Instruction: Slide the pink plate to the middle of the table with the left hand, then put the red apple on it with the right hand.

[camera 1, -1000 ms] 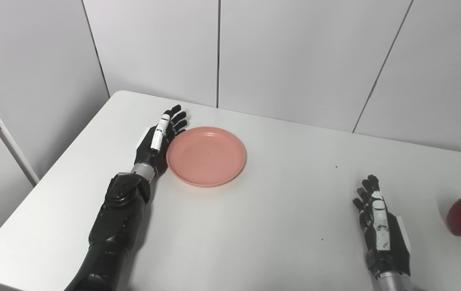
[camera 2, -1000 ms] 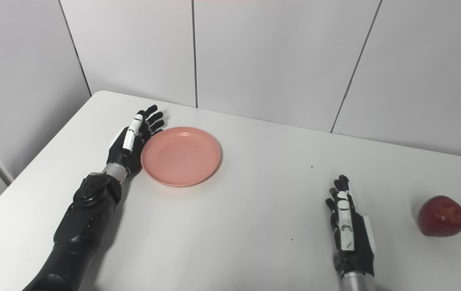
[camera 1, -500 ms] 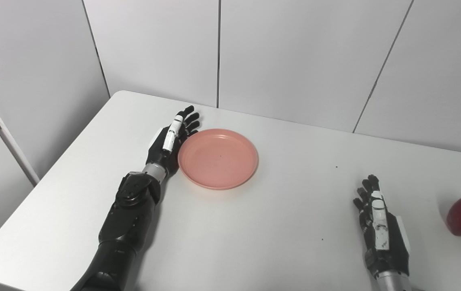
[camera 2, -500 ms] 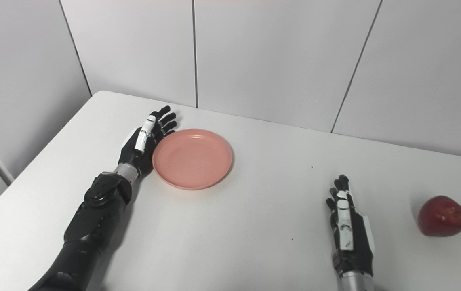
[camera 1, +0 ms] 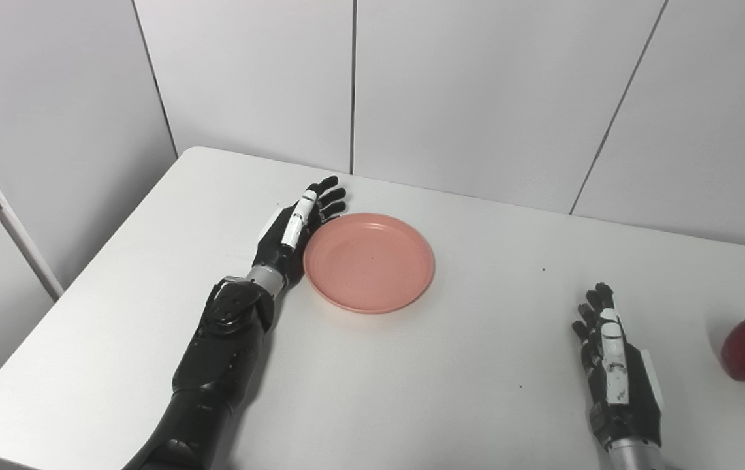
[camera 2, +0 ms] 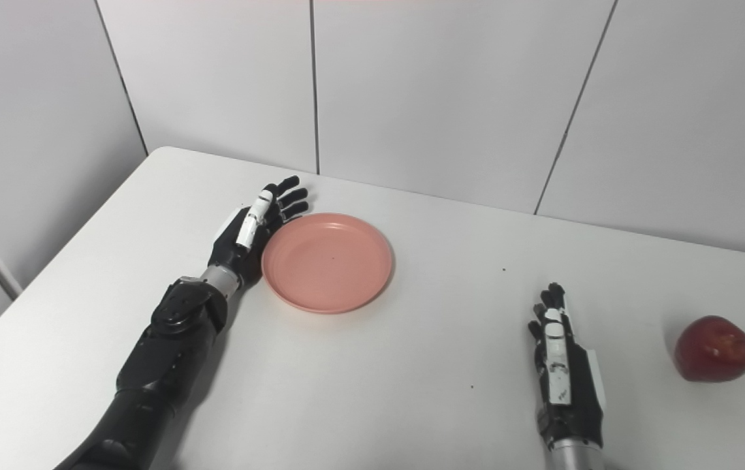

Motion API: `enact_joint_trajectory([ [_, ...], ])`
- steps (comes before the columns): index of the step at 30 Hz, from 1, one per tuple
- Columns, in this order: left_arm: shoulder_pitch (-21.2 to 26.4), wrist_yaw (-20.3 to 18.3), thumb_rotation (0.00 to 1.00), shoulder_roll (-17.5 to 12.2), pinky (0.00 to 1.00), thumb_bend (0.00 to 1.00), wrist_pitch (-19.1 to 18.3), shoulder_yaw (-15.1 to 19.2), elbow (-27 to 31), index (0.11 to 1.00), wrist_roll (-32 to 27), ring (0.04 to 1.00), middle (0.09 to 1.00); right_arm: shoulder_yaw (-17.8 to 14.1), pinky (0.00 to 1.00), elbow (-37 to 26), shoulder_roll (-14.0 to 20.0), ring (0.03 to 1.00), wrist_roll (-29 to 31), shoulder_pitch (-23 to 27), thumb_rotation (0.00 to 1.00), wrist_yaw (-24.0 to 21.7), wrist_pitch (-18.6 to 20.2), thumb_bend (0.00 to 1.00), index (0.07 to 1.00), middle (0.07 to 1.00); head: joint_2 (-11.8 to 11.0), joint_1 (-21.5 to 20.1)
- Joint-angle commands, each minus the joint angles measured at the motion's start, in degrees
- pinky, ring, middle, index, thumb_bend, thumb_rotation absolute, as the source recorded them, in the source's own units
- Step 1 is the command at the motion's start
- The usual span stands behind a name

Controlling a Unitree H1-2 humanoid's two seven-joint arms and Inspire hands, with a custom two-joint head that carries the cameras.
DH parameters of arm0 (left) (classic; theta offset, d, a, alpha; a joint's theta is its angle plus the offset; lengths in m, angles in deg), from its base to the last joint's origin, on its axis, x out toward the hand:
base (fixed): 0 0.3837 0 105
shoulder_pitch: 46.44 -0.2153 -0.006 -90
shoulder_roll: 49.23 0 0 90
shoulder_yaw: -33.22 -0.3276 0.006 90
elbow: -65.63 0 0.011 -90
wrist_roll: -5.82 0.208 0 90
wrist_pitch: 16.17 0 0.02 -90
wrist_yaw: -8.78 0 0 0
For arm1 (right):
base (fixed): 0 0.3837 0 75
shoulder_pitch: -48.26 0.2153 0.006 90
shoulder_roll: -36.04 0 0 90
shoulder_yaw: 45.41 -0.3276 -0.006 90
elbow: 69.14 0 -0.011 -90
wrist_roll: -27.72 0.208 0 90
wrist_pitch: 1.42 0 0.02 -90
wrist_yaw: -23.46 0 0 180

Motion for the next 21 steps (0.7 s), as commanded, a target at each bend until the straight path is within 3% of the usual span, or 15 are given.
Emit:
enact_joint_trajectory([
  [1, -1.54, -1.11, 1.0, 1.27, 0.91, 0.35, -2.52, -1.18, -2.32, 0.881, 0.47, 0.907, 0.899, 0.13, 1.0, -2.2, -0.16, 1.0, 0.45, 1.05, 1.0, -0.26, -0.07, 0.23, 1.0, 1.0, 0.29, -0.2],
  [15, -4.29, 0.13, 1.0, 5.06, 0.88, 0.35, -5.82, -3.37, 4.39, 0.868, 1.63, 0.894, 0.888, 0.38, 1.0, -3.16, -0.85, 1.0, -0.13, 1.22, 1.0, 0.8, 0.93, 0.23, 1.0, 1.0, 0.98, -1.49],
  [21, -5.88, -0.88, 1.0, 5.54, 0.88, 0.36, -5.49, -5.45, 6.26, 0.877, 2.75, 0.9, 0.89, 0.42, 1.0, -3.74, -1.16, 1.0, -0.8, 1.47, 1.0, 1.52, 1.96, 0.22, 1.0, 1.0, 1.37, -2.31],
])
